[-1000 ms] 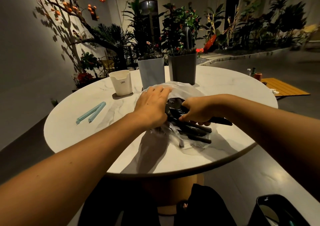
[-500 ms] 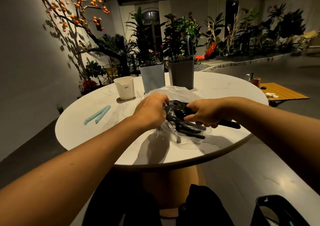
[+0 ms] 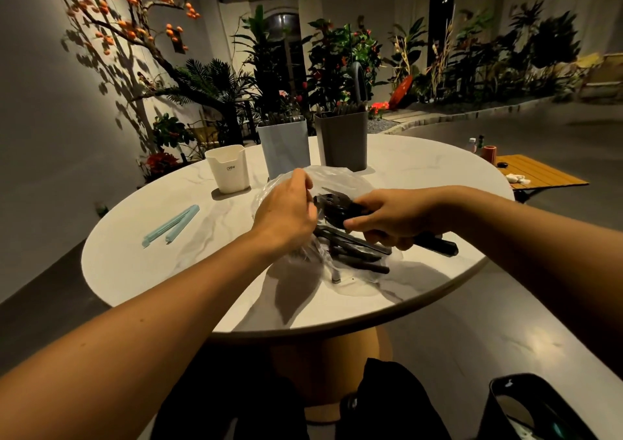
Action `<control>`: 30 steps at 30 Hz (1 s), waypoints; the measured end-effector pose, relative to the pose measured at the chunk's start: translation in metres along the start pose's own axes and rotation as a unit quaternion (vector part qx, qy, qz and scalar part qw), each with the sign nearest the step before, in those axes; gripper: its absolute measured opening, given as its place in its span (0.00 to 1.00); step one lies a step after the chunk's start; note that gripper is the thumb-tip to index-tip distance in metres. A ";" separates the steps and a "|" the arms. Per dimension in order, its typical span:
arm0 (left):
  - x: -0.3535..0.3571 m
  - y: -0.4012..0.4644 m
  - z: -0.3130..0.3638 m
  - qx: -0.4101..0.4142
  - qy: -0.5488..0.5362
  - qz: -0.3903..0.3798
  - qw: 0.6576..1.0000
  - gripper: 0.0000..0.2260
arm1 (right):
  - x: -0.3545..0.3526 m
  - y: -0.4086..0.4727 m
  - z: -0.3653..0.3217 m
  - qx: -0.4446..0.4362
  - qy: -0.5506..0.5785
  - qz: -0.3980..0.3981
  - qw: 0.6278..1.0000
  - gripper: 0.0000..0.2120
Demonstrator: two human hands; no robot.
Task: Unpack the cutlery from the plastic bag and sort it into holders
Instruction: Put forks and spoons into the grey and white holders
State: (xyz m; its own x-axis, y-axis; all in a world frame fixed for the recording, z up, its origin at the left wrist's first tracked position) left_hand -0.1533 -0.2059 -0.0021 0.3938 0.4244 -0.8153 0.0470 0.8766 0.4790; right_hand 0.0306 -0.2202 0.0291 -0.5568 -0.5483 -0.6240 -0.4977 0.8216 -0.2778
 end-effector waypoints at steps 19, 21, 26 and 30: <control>-0.057 0.067 0.015 -0.128 -0.447 -0.059 0.883 0.11 | -0.029 0.053 -0.077 -0.191 0.117 0.145 0.964 0.03; -0.064 0.085 0.010 -0.126 -0.477 -0.031 0.870 0.10 | -0.037 0.065 -0.089 -0.217 0.130 0.160 0.954 0.05; -0.065 0.106 -0.004 -0.106 -0.554 0.007 0.826 0.18 | -0.047 0.102 -0.113 -0.271 0.148 0.209 0.928 0.02; -0.032 0.111 -0.024 -0.176 -0.593 0.017 0.786 0.28 | -0.053 0.133 -0.111 -0.276 0.230 0.235 0.903 0.08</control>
State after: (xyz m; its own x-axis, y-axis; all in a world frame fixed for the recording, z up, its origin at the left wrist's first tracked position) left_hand -0.1829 -0.1165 0.0698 0.9775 0.1218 0.1722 -0.1562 0.9666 0.2032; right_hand -0.0796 -0.0991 0.1061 -0.9473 -0.2694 -0.1734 -0.3187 0.8476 0.4243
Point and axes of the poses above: each hand's wrist, its own y-axis towards the middle knuckle, its own x-axis out of the palm, z = x × y, the point moved 1 cm from there along y, towards the middle knuckle, and after that the axes turned 3 degrees about y, right-handed, at the moved point
